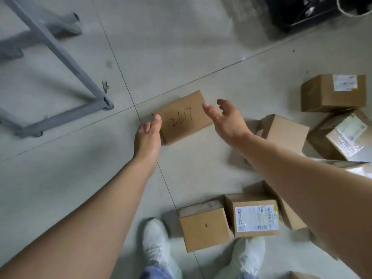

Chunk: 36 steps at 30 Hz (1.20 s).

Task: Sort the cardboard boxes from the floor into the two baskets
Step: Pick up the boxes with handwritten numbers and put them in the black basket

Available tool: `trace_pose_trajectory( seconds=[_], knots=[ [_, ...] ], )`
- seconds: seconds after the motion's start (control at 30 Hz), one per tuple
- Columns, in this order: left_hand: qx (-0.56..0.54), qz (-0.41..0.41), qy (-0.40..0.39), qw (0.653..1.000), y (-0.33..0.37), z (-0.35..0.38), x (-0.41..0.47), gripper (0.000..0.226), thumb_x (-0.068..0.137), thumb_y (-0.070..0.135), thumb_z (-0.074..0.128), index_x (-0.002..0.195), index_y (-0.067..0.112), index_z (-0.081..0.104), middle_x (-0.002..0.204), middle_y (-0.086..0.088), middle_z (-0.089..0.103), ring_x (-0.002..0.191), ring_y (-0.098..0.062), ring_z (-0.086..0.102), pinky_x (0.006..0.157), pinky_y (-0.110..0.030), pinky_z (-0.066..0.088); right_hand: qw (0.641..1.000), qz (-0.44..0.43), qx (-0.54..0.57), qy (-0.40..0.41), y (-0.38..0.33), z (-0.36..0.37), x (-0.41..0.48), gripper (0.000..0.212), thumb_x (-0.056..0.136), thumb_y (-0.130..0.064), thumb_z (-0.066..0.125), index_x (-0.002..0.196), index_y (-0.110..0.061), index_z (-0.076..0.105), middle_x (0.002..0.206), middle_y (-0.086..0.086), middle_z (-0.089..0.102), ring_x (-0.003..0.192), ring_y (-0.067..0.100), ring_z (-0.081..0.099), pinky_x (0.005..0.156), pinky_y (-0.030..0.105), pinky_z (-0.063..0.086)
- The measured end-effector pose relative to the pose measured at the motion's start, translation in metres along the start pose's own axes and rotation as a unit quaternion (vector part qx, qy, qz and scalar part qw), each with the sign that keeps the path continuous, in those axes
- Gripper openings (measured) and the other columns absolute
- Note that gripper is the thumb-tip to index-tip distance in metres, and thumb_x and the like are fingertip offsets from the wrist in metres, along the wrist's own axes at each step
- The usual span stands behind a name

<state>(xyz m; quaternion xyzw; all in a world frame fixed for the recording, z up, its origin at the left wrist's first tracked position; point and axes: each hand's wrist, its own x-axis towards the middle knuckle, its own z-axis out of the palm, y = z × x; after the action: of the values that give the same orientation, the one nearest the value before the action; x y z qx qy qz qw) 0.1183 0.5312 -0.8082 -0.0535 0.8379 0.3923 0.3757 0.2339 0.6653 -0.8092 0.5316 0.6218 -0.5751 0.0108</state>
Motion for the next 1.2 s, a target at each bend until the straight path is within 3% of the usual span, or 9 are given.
trace_pose_trajectory(
  seconds=[0.1, 0.2, 0.27, 0.4, 0.8, 0.87, 0.97, 1.07, 1.2],
  knots=[
    [0.032, -0.041, -0.016, 0.998, -0.031, 0.018, 0.035, 0.033, 0.095, 0.051, 0.044, 0.094, 0.017, 0.045, 0.085, 0.001, 0.048, 0.075, -0.015, 0.045, 0.071, -0.028, 0.033, 0.998, 0.004, -0.055, -0.004, 0.03, 0.017, 0.039, 0.08, 0.09, -0.056, 0.051, 0.148, -0.009, 0.025, 0.151, 0.011, 0.035, 0.136, 0.026, 0.038, 0.108, 0.031, 0.032],
    [0.035, -0.073, -0.023, 0.996, -0.055, 0.031, 0.072, 0.055, 0.093, 0.057, 0.043, 0.129, 0.015, 0.046, 0.129, -0.003, 0.05, 0.115, -0.024, 0.049, 0.097, -0.034, 0.038, 0.998, 0.015, -0.067, -0.003, 0.05, 0.034, 0.071, 0.078, 0.09, -0.054, 0.052, 0.146, -0.006, 0.026, 0.149, 0.01, 0.036, 0.134, 0.026, 0.039, 0.101, 0.026, 0.032],
    [0.014, -0.095, -0.026, 0.995, -0.064, 0.039, 0.088, 0.065, 0.09, 0.061, 0.045, 0.14, 0.02, 0.041, 0.14, 0.002, 0.046, 0.124, -0.022, 0.045, 0.107, -0.042, 0.037, 0.998, 0.037, -0.046, -0.009, 0.06, 0.042, 0.086, 0.07, 0.092, -0.051, 0.052, 0.142, -0.005, 0.032, 0.137, 0.008, 0.046, 0.126, 0.023, 0.045, 0.09, 0.023, 0.031],
    [-0.092, -0.132, -0.042, 0.986, -0.069, 0.05, 0.095, 0.058, 0.086, 0.061, 0.051, 0.132, 0.025, 0.05, 0.134, 0.005, 0.056, 0.12, -0.017, 0.053, 0.106, -0.039, 0.039, 0.998, 0.06, -0.008, -0.01, 0.071, 0.055, 0.097, 0.055, 0.093, -0.05, 0.051, 0.129, -0.009, 0.046, 0.109, 0.0, 0.049, 0.105, 0.019, 0.049, 0.083, 0.024, 0.033],
    [-0.045, -0.087, 0.025, 0.995, 0.03, -0.006, -0.035, 0.061, 0.09, 0.058, 0.045, 0.137, 0.019, 0.047, 0.136, -0.001, 0.05, 0.122, -0.025, 0.05, 0.098, -0.038, 0.043, 0.992, 0.075, 0.05, 0.088, -0.026, -0.018, -0.023, 0.056, 0.09, -0.053, 0.054, 0.123, -0.009, 0.044, 0.107, 0.003, 0.052, 0.096, 0.019, 0.051, 0.08, 0.028, 0.036],
    [-0.037, -0.068, 0.027, 0.997, 0.065, -0.021, -0.074, 0.052, 0.094, 0.054, 0.043, 0.124, 0.014, 0.056, 0.123, -0.005, 0.054, 0.111, -0.026, 0.053, 0.083, -0.031, 0.044, 0.992, 0.063, 0.051, 0.094, -0.057, -0.043, -0.054, 0.062, 0.088, -0.054, 0.056, 0.13, -0.01, 0.044, 0.114, 0.002, 0.055, 0.104, 0.02, 0.054, 0.089, 0.029, 0.041],
    [-0.043, -0.018, 0.02, 0.999, 0.119, -0.045, -0.137, 0.033, 0.096, 0.047, 0.044, 0.082, 0.022, 0.059, 0.092, -0.004, 0.06, 0.078, -0.018, 0.056, 0.058, -0.025, 0.038, 0.993, 0.043, 0.043, 0.106, -0.111, -0.084, -0.107, 0.064, 0.085, -0.059, 0.056, 0.126, -0.01, 0.056, 0.115, 0.005, 0.065, 0.109, 0.024, 0.06, 0.101, 0.041, 0.045],
    [-0.025, 0.03, 0.008, 0.999, 0.165, -0.069, -0.2, 0.036, 0.096, 0.047, 0.043, 0.072, 0.025, 0.056, 0.104, -0.017, 0.061, 0.075, -0.022, 0.056, 0.063, -0.027, 0.039, 0.991, 0.011, 0.045, 0.122, -0.165, -0.123, -0.168, 0.054, 0.088, -0.054, 0.056, 0.12, -0.01, 0.059, 0.108, 0.006, 0.067, 0.104, 0.025, 0.062, 0.099, 0.043, 0.047],
    [-0.023, 0.075, 0.016, 0.997, 0.22, -0.103, -0.286, 0.036, 0.096, 0.044, 0.045, 0.068, 0.023, 0.055, 0.099, -0.02, 0.063, 0.07, -0.021, 0.056, 0.06, -0.026, 0.041, 0.987, -0.028, 0.042, 0.149, -0.222, -0.166, -0.25, 0.05, 0.09, -0.051, 0.054, 0.115, -0.009, 0.059, 0.1, 0.003, 0.064, 0.094, 0.022, 0.06, 0.086, 0.035, 0.048]
  ],
)
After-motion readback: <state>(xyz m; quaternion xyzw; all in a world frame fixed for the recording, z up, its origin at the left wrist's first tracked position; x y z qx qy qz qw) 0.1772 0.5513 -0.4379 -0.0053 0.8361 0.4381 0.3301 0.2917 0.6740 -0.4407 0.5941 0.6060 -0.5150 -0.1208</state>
